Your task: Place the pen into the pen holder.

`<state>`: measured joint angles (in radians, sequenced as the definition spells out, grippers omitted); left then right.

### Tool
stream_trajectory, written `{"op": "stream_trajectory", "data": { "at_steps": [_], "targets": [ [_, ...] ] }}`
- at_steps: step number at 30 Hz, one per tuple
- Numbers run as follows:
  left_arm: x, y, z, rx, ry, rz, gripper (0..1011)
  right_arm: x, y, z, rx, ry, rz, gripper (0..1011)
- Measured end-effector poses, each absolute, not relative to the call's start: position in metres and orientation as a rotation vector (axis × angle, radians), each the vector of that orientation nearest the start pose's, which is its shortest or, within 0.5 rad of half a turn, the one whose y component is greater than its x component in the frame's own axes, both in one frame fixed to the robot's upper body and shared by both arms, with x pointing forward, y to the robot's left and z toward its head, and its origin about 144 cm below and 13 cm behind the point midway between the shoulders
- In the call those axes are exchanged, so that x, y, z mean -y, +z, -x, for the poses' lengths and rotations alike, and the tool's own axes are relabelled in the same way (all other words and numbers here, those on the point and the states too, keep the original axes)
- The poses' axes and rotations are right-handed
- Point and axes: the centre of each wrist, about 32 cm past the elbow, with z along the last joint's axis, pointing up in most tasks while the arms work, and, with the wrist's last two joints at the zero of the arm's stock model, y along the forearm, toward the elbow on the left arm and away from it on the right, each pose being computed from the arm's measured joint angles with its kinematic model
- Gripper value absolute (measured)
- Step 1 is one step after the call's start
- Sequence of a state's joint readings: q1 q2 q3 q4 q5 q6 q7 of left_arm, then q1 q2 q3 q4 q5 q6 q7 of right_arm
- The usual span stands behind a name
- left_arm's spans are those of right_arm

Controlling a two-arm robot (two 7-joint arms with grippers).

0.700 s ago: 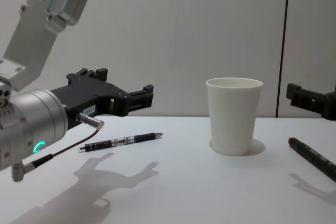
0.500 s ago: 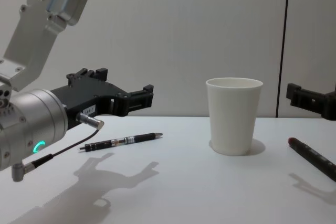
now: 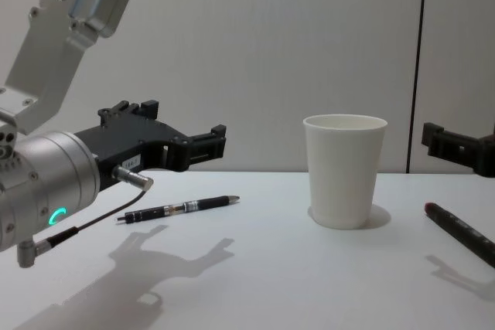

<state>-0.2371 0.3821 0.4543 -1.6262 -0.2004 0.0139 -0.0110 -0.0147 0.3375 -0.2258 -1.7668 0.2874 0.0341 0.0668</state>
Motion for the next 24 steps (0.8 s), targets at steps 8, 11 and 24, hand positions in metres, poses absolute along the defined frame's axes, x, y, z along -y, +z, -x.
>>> {"op": "stream_trajectory", "data": {
  "at_steps": [8,11,24],
  "targets": [
    [-0.1984,1.2044,-0.492,0.267,1.124,-0.061,1000,0.2371,1.1887,-0.4433,0.075,-1.229,-0.026,1001],
    [-0.1984,1.2044,-0.492,0.268,1.124,-0.061,1000,0.2371,1.1888,-0.4433,0.075,-1.23,-0.026,1001],
    [-0.1984,1.2044,-0.492,0.268,1.124,-0.061,1000,0.2371,1.1888,-0.4433,0.075,-1.229,-0.026,1001]
  ]
}}
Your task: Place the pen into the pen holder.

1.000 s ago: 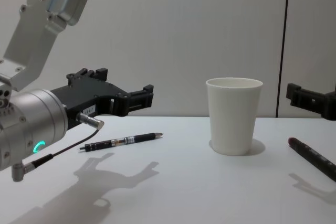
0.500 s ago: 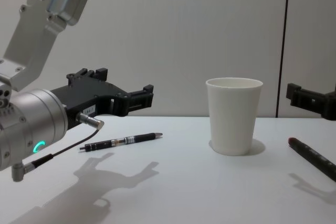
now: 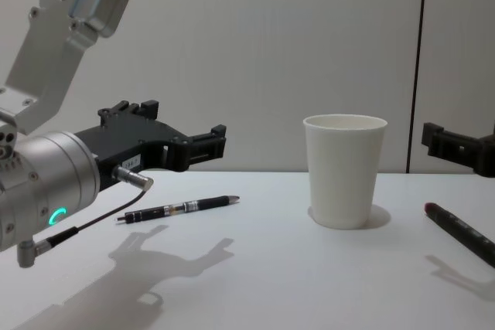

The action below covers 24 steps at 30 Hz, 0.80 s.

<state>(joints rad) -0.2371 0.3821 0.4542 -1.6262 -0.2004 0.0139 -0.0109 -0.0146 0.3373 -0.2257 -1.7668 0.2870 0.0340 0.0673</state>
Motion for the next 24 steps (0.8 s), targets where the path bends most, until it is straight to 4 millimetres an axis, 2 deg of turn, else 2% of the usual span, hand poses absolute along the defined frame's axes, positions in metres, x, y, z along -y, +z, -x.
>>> {"op": "stream_trajectory", "data": {
  "at_steps": [10,24],
  "targets": [
    [-0.198,1.204,-0.492,0.268,1.124,-0.061,1000,0.241,1.188,-0.443,0.07,-1.237,-0.016,1001],
    [-0.198,1.204,-0.492,0.268,1.124,-0.061,1000,0.246,1.19,-0.43,0.031,-1.288,0.016,1001]
  ]
}}
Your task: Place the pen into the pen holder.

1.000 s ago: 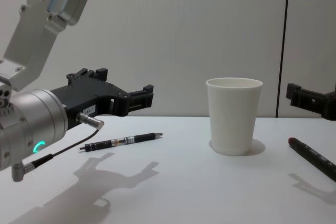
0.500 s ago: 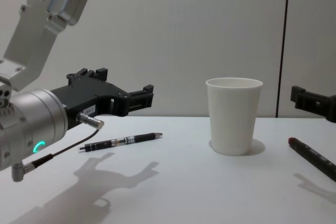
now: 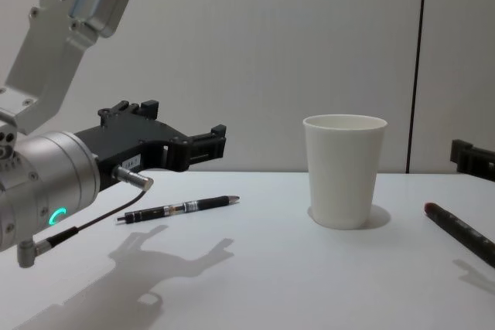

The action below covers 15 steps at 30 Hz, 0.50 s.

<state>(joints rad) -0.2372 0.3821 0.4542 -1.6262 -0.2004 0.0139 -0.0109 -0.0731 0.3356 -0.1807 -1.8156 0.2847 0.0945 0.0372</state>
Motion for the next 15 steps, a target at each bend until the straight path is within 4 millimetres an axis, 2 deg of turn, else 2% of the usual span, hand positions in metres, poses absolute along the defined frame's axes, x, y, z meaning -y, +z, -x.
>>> {"op": "stream_trajectory", "data": {
  "at_steps": [8,15],
  "targets": [
    [-0.198,1.204,-0.492,0.268,1.124,-0.061,1000,0.24,1.195,-0.429,-0.005,-1.32,0.041,1001],
    [-0.198,1.204,-0.492,0.268,1.124,-0.061,1000,0.229,1.204,-0.436,-0.032,-1.35,0.091,1001]
  ]
}}
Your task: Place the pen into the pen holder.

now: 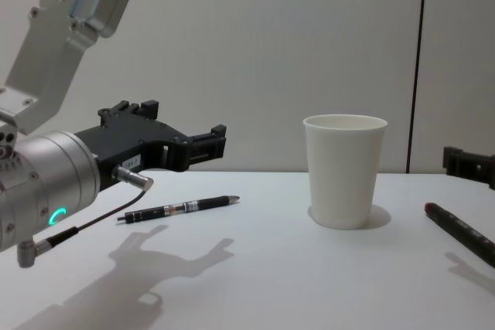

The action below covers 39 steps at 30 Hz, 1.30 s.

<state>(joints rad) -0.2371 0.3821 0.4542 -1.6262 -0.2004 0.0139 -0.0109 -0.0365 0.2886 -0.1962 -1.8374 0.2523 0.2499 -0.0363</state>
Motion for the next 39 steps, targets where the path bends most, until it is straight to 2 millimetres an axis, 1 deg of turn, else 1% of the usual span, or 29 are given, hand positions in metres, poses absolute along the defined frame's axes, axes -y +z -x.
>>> {"op": "stream_trajectory", "data": {
  "at_steps": [10,18,28,39],
  "targets": [
    [-0.198,1.204,-0.492,0.268,1.124,-0.061,1000,0.215,1.211,-0.451,-0.052,-1.4,0.187,1001],
    [-0.198,1.204,-0.492,0.268,1.124,-0.061,1000,0.205,1.212,-0.462,-0.075,-1.431,0.253,1001],
    [-0.198,1.204,-0.492,0.268,1.124,-0.061,1000,0.193,1.209,-0.474,-0.124,-1.464,0.311,1001],
    [-0.198,1.204,-0.492,0.268,1.124,-0.061,1000,0.188,1.203,-0.483,-0.176,-1.489,0.339,1001]
  ]
}}
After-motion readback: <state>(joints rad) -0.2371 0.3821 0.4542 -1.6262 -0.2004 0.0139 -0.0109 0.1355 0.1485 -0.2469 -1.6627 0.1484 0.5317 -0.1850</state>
